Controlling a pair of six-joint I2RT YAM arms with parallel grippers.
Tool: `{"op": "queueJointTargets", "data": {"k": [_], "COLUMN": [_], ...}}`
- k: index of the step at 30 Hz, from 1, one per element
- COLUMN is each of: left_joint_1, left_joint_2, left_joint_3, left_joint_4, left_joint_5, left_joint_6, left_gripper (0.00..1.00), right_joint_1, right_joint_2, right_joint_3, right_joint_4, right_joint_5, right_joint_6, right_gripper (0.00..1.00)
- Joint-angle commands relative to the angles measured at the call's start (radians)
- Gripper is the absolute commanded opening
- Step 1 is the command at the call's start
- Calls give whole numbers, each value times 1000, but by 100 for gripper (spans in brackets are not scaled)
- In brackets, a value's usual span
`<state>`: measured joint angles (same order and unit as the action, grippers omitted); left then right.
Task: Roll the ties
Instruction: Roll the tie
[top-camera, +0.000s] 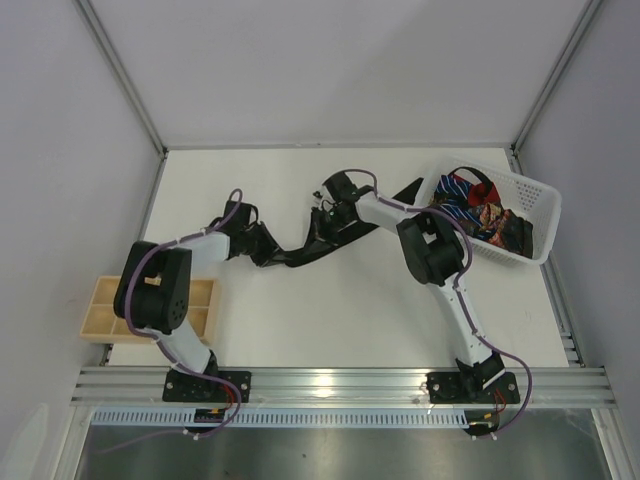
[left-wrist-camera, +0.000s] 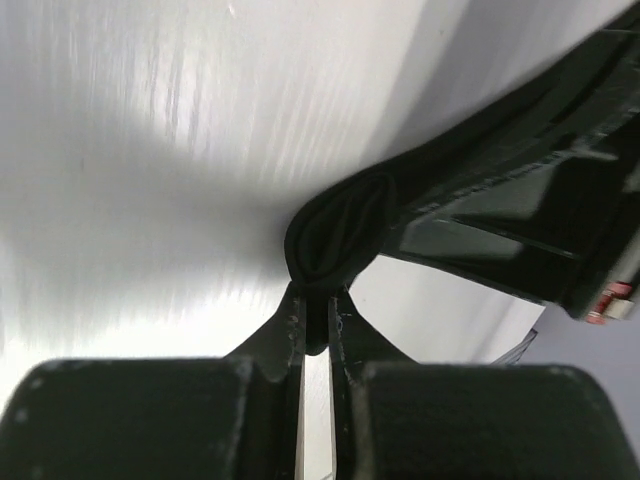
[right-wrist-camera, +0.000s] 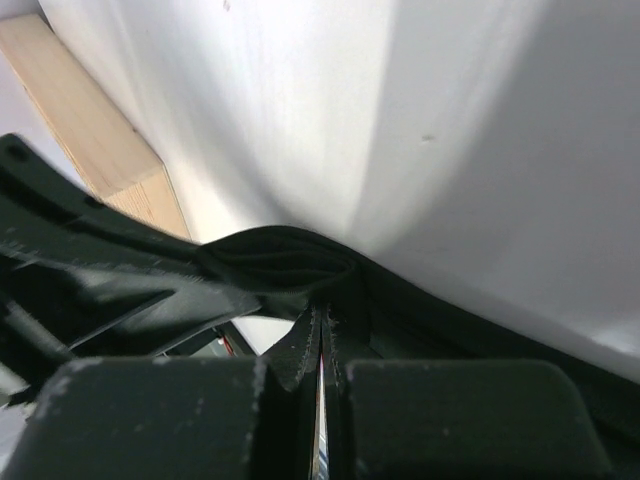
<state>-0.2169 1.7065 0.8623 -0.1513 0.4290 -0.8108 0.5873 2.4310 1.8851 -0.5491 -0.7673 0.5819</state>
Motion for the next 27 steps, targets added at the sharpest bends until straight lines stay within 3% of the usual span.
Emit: {"op": "queueJointTargets", "data": {"k": [1,8,27], "left_joint_1": [-6,-21,-130], "left_joint_2": [-114,-157,-84], "left_joint_3": [18,75,221], "left_joint_4": [-105,-226,-272], "left_joint_5": [-50,-52,-65], "left_joint_6": [58,81,71], "left_gripper": [0,1,0], "right_joint_1": [51,106,109], "right_joint_2": [13,-10,-46], "right_joint_3": [-17,-37,-69], "right_joint_4": [-29,23,63], "right_joint_5": [62,45,20], "right_joint_6": [-30,29,62], "right_gripper": [0,0,0]}}
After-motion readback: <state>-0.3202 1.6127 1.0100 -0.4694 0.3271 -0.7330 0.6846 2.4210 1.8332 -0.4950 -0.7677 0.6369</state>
